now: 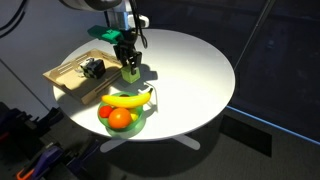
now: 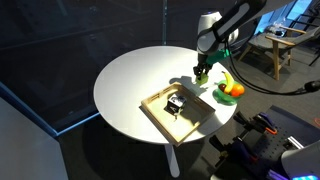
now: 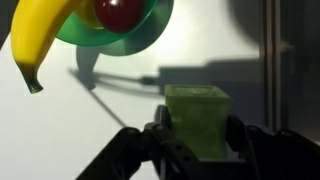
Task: Remove the light green toy block from the box
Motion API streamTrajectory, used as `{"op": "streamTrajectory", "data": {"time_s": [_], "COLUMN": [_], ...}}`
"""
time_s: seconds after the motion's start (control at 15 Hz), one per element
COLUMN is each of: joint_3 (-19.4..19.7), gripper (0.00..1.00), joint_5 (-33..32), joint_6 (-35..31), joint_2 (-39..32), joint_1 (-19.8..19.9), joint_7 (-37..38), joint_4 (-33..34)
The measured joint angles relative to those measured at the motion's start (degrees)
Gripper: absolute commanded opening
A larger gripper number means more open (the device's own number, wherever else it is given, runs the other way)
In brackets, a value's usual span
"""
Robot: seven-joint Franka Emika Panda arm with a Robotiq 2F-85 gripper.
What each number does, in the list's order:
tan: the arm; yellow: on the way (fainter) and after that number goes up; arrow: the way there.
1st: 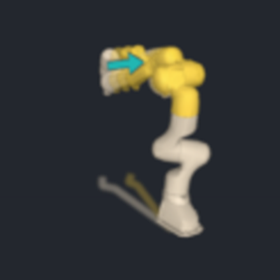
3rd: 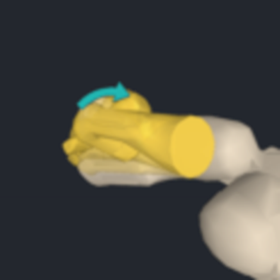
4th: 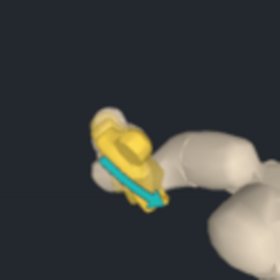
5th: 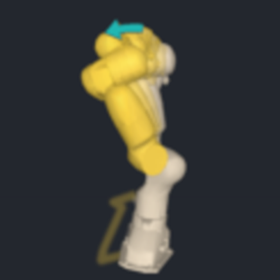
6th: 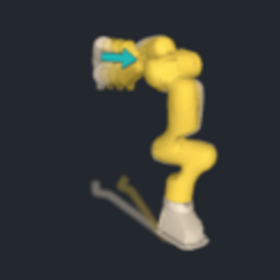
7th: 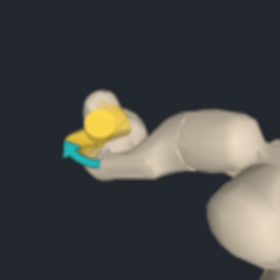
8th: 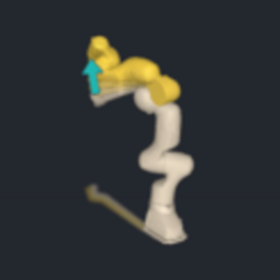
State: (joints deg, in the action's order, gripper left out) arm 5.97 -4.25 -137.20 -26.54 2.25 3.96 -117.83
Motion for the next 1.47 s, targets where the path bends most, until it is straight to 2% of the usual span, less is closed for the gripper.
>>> {"op": "streamTrajectory", "data": {"time_s": [0.73, 0.8, 0.87, 0.93, 1.0, 1.2, 1.27, 1.47], "joint_3": [-1.58, -1.64, -1.67, -1.68, -1.68, -1.69, -1.72, -2.00], "gripper": [0.27, 0.33, 0.49, 0.75, 0.75, 0.96, 1.00, 1.00], "joint_5": [0.00, 0.00, 0.00, 0.00, 0.00, 0.00, 0.00, 0.00], "joint_6": [3.54, 3.65, 3.66, 3.66, 3.67, 3.68, 3.72, 3.83], "joint_2": [-10.33, -10.83, -11.23, -11.56, -11.83, -12.38, -12.39, -12.35], "joint_1": [-0.88, -0.88, -0.88, -0.88, -0.88, -0.88, -0.88, -0.92], "joint_7": [-0.01, -0.02, -0.02, -0.04, -0.06, -0.17, -0.26, -0.70], "joint_4": [12.84, 13.35, 13.68, 13.91, 14.07, 14.27, 14.27, 14.27]}}
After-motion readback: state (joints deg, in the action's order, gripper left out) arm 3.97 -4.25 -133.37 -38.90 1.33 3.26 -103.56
